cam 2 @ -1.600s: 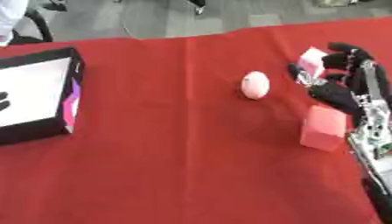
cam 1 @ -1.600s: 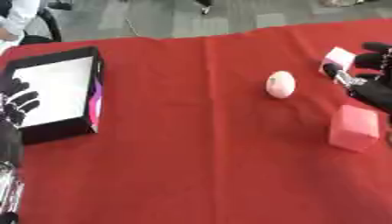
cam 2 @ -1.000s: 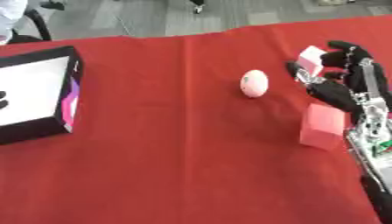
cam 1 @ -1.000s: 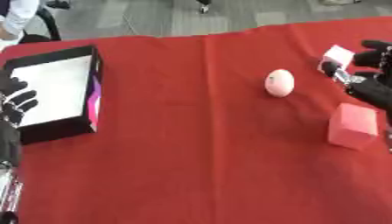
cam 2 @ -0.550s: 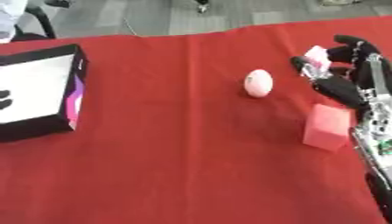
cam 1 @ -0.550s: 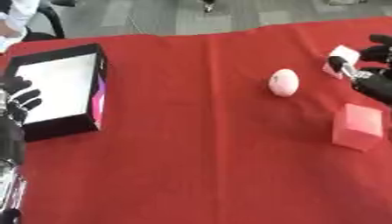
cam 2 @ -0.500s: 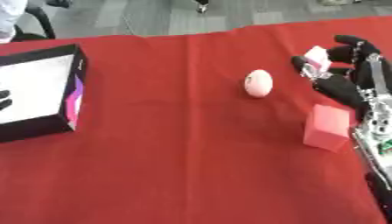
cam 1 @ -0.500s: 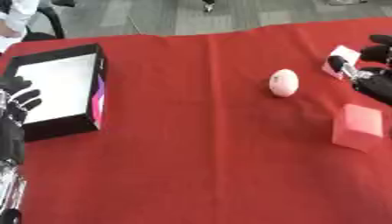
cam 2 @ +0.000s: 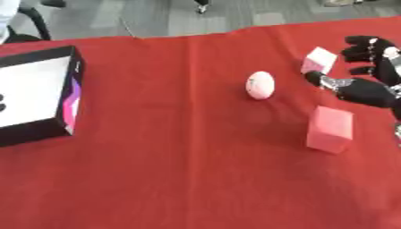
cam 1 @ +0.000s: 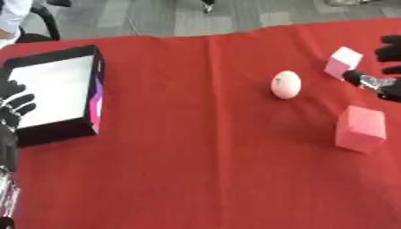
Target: Pick up the objects with one hand, pass them to the other hand, and then place them into the box on the other side of the table.
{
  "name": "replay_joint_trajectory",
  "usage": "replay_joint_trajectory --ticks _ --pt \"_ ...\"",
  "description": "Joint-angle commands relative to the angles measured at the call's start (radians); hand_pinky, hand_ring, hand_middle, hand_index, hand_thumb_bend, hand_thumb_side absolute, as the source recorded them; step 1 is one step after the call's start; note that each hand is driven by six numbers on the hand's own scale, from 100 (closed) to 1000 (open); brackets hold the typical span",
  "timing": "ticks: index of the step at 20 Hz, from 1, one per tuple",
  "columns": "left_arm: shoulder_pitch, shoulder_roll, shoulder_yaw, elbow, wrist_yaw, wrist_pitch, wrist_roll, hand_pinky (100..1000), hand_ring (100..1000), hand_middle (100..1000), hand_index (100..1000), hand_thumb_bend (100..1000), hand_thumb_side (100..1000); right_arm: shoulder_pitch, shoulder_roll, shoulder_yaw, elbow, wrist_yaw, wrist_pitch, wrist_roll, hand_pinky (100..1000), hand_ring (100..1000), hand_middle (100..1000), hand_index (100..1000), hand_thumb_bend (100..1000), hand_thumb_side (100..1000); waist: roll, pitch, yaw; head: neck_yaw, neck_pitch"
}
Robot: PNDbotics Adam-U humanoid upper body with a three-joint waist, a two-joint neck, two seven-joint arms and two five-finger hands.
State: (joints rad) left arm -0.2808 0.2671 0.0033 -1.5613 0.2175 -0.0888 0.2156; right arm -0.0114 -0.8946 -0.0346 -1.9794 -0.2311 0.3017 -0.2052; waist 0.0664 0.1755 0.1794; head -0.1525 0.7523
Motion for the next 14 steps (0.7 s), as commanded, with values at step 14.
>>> replay_joint_trajectory --ticks 14 --pt "-0.005 0.052 0.012 -0.012 -0.008 -0.001 0.005 780 731 720 788 213 802 0.044 -0.301 -0.019 -0.021 -0.037 0.008 0.333 809 845 781 869 695 206 -0.034 -0.017 -0.008 -0.072 -0.01"
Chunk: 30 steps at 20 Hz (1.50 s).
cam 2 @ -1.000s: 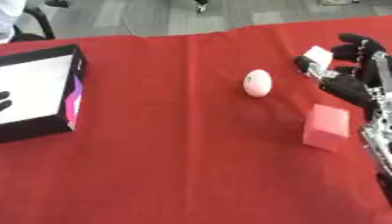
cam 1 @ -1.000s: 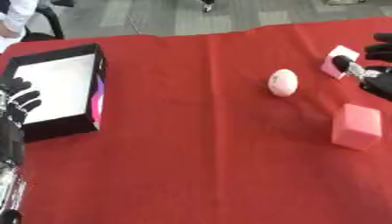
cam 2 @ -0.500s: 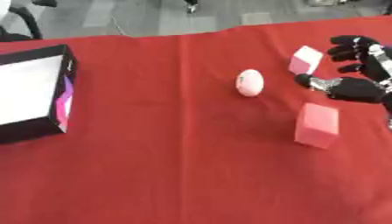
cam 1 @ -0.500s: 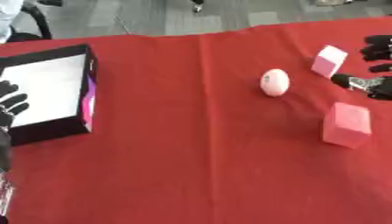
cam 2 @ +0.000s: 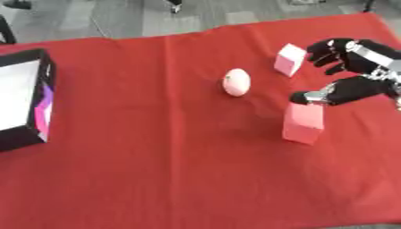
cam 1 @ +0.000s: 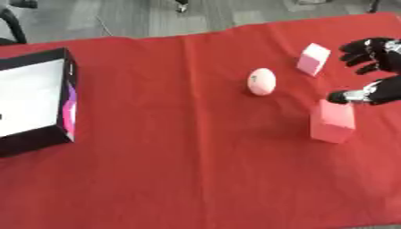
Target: Pick up the objects with one hand, pass them to the other hand, and then place them into the box on the other side of the table.
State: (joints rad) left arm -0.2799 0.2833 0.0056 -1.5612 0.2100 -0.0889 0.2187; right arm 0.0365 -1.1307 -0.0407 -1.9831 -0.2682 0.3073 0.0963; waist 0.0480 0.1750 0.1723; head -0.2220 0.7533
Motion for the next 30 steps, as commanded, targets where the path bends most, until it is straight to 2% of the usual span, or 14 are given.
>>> replay_joint_trajectory --ticks 1,11,12,13,14,21,30 --pt "-0.006 0.036 0.009 -0.012 -0.001 -0.001 0.001 780 731 720 788 212 803 -0.006 -0.073 -0.012 -0.017 0.007 0.004 0.042 812 848 785 870 695 201 -0.016 -0.016 -0.001 -0.002 -0.013" --pt "-0.006 0.037 0.005 -0.01 0.0 0.001 -0.003 780 730 719 787 208 805 -0.016 -0.118 0.013 -0.017 0.112 0.044 0.146 843 868 812 877 705 154 -0.018 -0.015 0.001 -0.007 -0.022" --pt "-0.006 0.036 0.004 -0.01 0.0 0.001 -0.004 779 728 717 787 208 805 -0.014 -0.121 0.016 -0.017 0.124 0.053 0.153 846 869 814 875 698 164 -0.018 -0.015 0.001 -0.008 -0.022" --pt "-0.007 0.036 0.004 -0.011 0.0 0.001 -0.005 779 727 717 787 209 805 -0.012 -0.122 0.019 -0.017 0.136 0.063 0.157 848 870 815 871 677 225 -0.018 -0.014 0.002 -0.008 -0.022" --pt "-0.007 0.035 0.004 -0.011 0.0 0.001 -0.005 780 728 717 787 209 805 -0.011 -0.122 0.022 -0.017 0.15 0.073 0.156 849 871 814 862 672 240 -0.018 -0.014 0.003 -0.008 -0.021" --pt "-0.008 0.032 -0.001 -0.01 0.001 0.003 -0.009 779 728 718 787 208 807 0.001 -0.113 0.052 -0.017 0.227 0.11 0.159 861 876 823 869 667 245 -0.016 -0.013 0.007 -0.013 -0.023" --pt "-0.009 0.03 -0.005 -0.009 0.001 0.004 -0.014 780 730 719 787 206 810 0.015 -0.11 0.082 -0.017 0.269 0.126 0.2 872 882 834 883 667 234 -0.014 -0.01 0.012 -0.019 -0.021"
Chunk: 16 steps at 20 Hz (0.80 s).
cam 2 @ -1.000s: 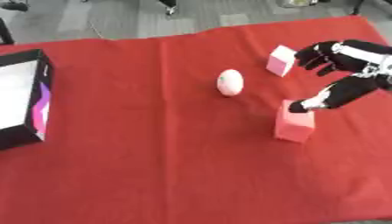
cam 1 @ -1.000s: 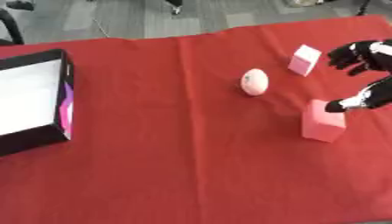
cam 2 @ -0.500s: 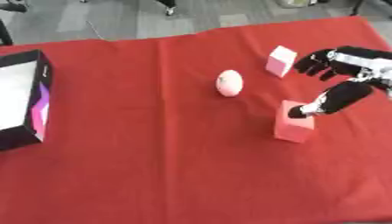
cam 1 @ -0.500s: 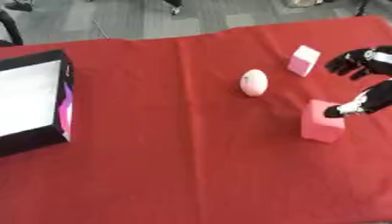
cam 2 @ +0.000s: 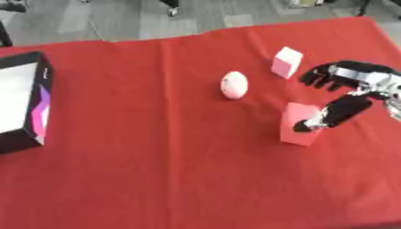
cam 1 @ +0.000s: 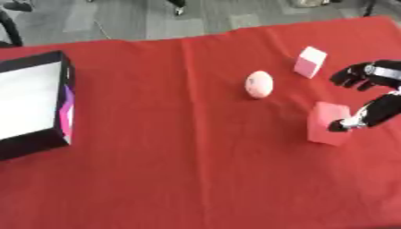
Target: Pick up the objects with one hand, pass them to the other hand, and then place them into the box on the other side of the table.
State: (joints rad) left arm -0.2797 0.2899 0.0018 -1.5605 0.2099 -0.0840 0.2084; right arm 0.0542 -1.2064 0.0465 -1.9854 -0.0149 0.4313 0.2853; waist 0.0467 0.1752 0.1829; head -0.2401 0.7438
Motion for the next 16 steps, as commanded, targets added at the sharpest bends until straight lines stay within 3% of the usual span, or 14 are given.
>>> replay_joint_trajectory --ticks 1,16 --pt "-0.009 0.023 -0.002 -0.009 0.002 -0.001 -0.005 780 730 719 787 206 810 -0.001 -0.034 -0.003 -0.015 0.022 0.003 0.016 874 883 836 884 667 231 -0.013 -0.01 0.001 -0.001 -0.012" --pt "-0.01 0.022 -0.006 -0.01 0.004 0.001 -0.01 780 732 721 787 201 815 0.025 -0.023 0.03 -0.015 0.082 0.044 0.059 881 877 834 872 643 233 -0.01 -0.005 0.004 0.004 -0.012"
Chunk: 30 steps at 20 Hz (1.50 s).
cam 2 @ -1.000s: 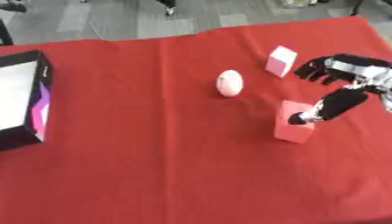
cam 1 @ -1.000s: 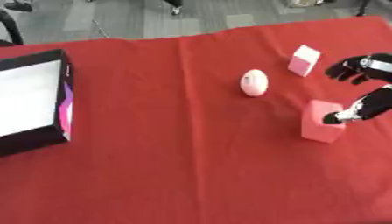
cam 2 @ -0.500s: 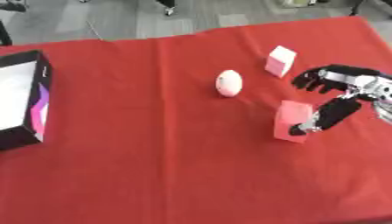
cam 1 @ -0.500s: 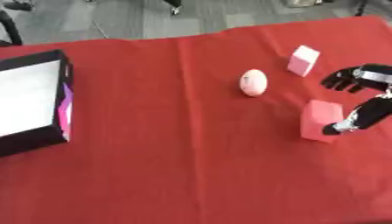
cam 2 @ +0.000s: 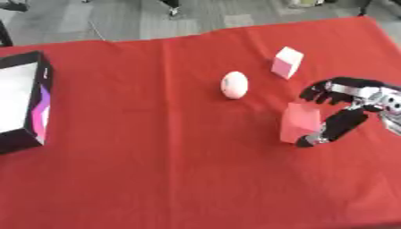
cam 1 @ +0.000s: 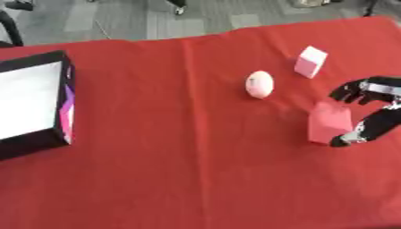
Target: Pick up the objects with one hand, pass them to the other hand, and then place them into the box on the other side of the table.
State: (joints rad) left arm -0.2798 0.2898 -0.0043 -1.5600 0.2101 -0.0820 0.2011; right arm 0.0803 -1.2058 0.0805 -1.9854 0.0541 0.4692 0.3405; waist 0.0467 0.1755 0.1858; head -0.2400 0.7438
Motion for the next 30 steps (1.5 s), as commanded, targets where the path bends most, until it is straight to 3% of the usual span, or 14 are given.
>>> replay_joint_trajectory --ticks 1,17,30 --pt "-0.01 0.022 -0.001 -0.01 0.004 -0.001 -0.003 780 732 721 787 201 815 -0.001 -0.021 -0.002 -0.015 0.015 0.01 0.001 881 875 830 869 637 230 -0.01 -0.005 0.002 0.004 -0.012" --pt "-0.011 0.021 -0.009 -0.01 0.006 0.002 -0.012 781 735 723 787 196 821 0.004 0.005 0.028 -0.015 0.037 0.065 -0.037 877 848 793 842 593 211 -0.005 0.0 0.004 0.008 -0.009" --pt "-0.009 0.021 -0.012 -0.009 0.006 0.003 -0.018 781 736 725 786 192 826 0.022 0.026 -0.001 -0.015 -0.039 0.06 -0.139 859 844 784 876 602 197 0.0 0.005 0.0 0.011 -0.001"
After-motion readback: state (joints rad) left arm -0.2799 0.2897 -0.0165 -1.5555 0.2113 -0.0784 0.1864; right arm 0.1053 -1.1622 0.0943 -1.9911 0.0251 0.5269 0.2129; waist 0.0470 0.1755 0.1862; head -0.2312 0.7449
